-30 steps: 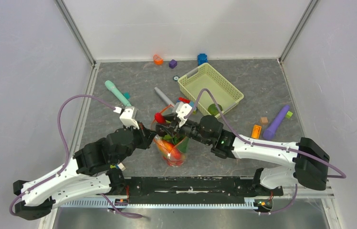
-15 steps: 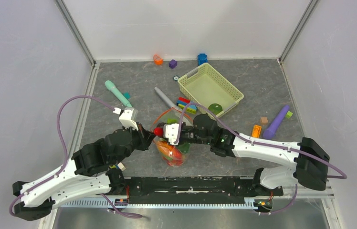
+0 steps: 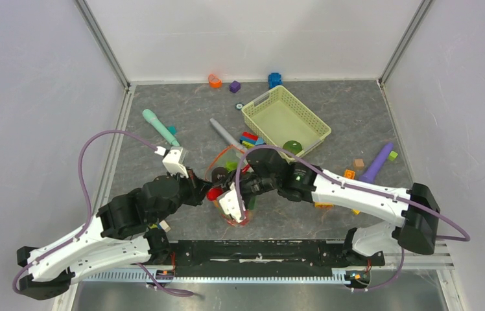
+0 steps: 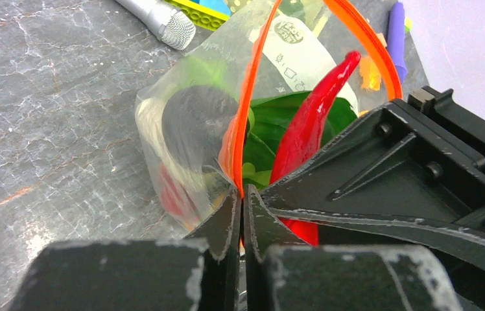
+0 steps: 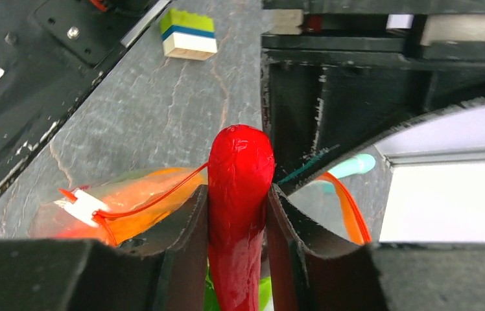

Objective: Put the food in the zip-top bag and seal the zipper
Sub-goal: Place the fake vegetable in the zipper food storage bag.

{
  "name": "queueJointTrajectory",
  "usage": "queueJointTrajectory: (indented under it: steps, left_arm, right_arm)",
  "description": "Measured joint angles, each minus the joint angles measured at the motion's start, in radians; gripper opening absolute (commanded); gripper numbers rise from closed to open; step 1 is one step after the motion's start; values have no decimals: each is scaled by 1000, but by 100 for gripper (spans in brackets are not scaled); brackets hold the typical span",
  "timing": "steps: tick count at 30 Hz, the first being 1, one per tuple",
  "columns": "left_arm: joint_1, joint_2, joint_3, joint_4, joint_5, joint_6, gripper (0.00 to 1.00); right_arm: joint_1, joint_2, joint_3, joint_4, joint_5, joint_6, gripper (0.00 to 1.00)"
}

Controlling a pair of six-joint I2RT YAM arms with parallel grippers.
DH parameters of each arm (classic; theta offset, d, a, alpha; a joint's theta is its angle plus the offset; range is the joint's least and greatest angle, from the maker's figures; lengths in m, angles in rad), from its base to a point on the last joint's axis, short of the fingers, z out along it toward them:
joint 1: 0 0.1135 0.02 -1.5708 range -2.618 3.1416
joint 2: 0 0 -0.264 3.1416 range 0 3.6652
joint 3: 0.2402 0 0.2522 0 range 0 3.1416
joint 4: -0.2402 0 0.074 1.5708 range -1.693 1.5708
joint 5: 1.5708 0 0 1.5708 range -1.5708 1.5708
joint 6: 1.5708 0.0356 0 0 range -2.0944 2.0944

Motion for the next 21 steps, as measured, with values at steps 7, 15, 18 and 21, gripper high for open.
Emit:
queueJointTrajectory:
  steps: [7,15,18,21]
  left_arm:
    - [1,3,8,-6,24,12,2]
    - [0,4,19,1,86,48,2]
    - [0,7,27,1,101,58,2]
    - [0,7,31,1,105,64,2]
  right_arm:
    - [-7,109,205,-338,-18,-187,33]
    - [-43,150,239,-500,-27,-269,44]
    - [-50,150,245,-515,-23,-269,59]
    - [-51,150,249,-520,-16,-266,69]
